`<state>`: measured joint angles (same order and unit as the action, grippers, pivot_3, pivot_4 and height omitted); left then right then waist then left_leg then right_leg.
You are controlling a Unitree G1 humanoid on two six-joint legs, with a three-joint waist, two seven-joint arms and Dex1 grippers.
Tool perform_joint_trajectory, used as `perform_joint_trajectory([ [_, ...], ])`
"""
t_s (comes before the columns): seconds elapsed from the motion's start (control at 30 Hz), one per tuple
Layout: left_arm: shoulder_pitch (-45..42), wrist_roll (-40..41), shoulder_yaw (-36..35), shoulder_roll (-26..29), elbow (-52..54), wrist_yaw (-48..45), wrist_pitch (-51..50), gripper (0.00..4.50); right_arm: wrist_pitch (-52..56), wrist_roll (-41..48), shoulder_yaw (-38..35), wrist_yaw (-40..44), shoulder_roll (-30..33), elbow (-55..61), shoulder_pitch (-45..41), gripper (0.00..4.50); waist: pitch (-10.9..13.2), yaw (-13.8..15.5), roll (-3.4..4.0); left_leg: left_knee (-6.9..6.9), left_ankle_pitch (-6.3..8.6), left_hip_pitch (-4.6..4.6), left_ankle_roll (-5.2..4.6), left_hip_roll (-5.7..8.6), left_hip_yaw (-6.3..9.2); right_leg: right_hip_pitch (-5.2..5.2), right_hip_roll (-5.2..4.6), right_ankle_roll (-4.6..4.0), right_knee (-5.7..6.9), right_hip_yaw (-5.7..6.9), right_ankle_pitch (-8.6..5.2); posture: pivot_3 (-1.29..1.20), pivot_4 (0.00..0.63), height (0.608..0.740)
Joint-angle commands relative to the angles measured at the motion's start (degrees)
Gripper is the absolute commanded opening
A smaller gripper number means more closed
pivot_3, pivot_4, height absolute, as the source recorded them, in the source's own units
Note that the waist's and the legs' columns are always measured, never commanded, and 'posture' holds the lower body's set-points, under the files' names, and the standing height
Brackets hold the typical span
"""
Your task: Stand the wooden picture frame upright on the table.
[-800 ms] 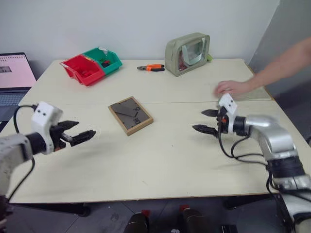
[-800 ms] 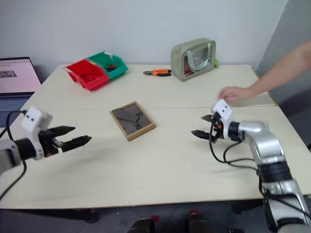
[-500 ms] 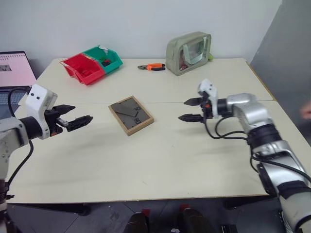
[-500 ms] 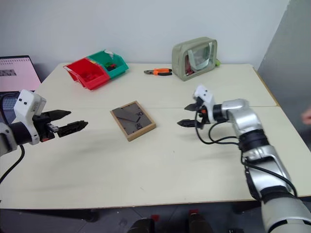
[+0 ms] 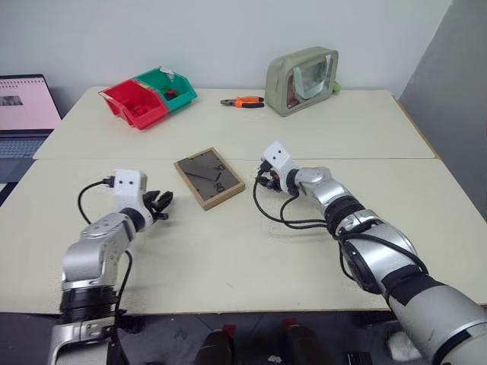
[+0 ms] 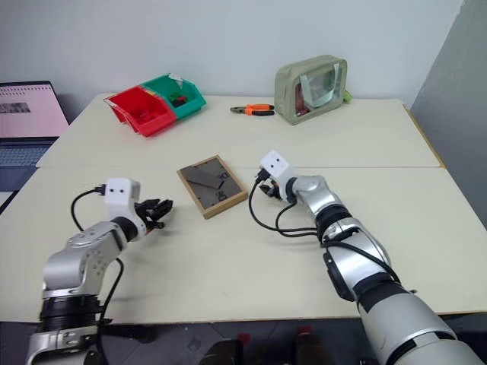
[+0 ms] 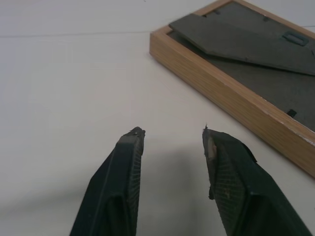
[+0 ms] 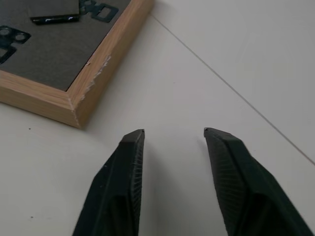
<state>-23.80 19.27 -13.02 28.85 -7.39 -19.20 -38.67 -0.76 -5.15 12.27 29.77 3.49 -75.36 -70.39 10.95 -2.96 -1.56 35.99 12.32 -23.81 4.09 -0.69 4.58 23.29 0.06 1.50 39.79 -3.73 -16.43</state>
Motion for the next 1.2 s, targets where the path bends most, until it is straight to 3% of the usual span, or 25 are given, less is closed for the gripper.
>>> perform_joint_trajectory([
  [0.03,-3.9,-1.8,3.3,-1.3,-4.5,-1.8,1.9,0.94,-0.7,0.0,-2.8,-2.0,-2.9,-0.7,-1.9,0.96,0.0,-0.2,0.0,0.01,0.0,0.0,0.0,0.03,0.0,0.01,0.01,0.0,0.08,0.01,0.0,0.0,0.15,0.74],
  [0.13,-5.7,-2.8,6.2,-2.0,-6.2,-3.8,1.2,0.37,-0.9,0.7,-4.4,1.2,-4.7,-0.5,-2.1,0.3,0.0,-0.3,0.0,0.01,-0.02,0.02,0.01,0.04,0.02,0.02,0.05,0.0,0.14,0.04,0.0,0.0,0.15,0.74],
  [0.3,-6.7,-4.0,11.2,-2.1,-3.3,-7.0,-2.7,0.37,-2.2,0.4,-5.0,8.8,-6.3,1.2,-1.0,0.3,0.0,-0.1,0.01,0.03,-0.03,0.03,0.01,0.07,0.06,0.0,0.04,0.0,0.16,0.07,0.0,0.0,0.15,0.74],
  [0.53,2.1,-2.8,17.7,2.8,15.0,-12.3,-12.5,0.37,-2.8,-1.7,-0.3,20.0,-2.1,12.2,6.9,0.3,-0.1,-0.3,0.07,0.0,-0.02,0.04,0.01,0.02,0.04,0.0,0.02,0.02,0.13,0.0,-0.02,0.0,0.15,0.74],
  [0.77,12.4,2.3,16.6,11.6,35.1,-16.9,-22.9,0.37,17.6,0.1,6.9,33.3,12.5,60.3,30.5,0.3,-0.1,-0.1,0.17,0.02,-0.02,0.04,0.0,0.04,0.07,-0.06,0.02,0.1,0.12,-0.02,-0.08,0.0,0.15,0.74],
  [0.93,18.2,6.2,13.0,19.0,41.8,-21.2,-26.7,0.37,32.2,3.1,6.9,38.2,24.6,83.8,39.8,0.3,-0.1,-0.1,0.19,0.03,-0.02,0.12,-0.01,0.02,0.1,-0.13,0.04,0.09,0.12,-0.01,-0.1,0.0,0.15,0.74],
  [1.0,20.7,6.6,11.3,22.5,41.0,-23.2,-25.9,0.37,34.3,3.2,6.8,37.8,27.5,87.0,41.3,0.3,-0.1,-0.4,0.19,0.04,-0.02,0.15,-0.01,0.02,0.07,-0.13,0.07,0.09,0.14,-0.02,-0.12,0.0,0.15,0.74],
  [1.07,21.0,3.5,10.8,26.3,33.7,-24.9,-20.2,0.37,33.5,1.4,6.0,34.1,28.6,84.7,41.0,0.3,-0.1,-0.5,0.18,0.02,-0.01,0.31,-0.01,0.04,-0.06,-0.17,0.25,0.04,0.14,-0.11,-0.16,0.0,0.15,0.74],
  [1.13,17.3,0.4,11.8,27.2,24.0,-24.9,-14.4,0.37,31.2,-0.6,5.0,27.7,26.6,79.1,38.8,0.3,-0.1,-0.5,0.19,-0.02,-0.02,0.48,-0.01,-0.05,-0.1,-0.23,0.44,0.08,0.14,-0.15,-0.31,0.0,0.15,0.74],
  [1.2,11.1,-2.1,13.8,24.7,15.6,-23.1,-9.7,0.37,29.7,-0.7,4.5,22.9,22.9,73.6,35.7,0.3,-0.1,-0.5,0.21,-0.13,-0.02,0.91,-0.02,-0.1,-0.12,-0.58,0.61,-0.06,0.18,-0.15,-0.36,0.0,0.15,0.74],
])
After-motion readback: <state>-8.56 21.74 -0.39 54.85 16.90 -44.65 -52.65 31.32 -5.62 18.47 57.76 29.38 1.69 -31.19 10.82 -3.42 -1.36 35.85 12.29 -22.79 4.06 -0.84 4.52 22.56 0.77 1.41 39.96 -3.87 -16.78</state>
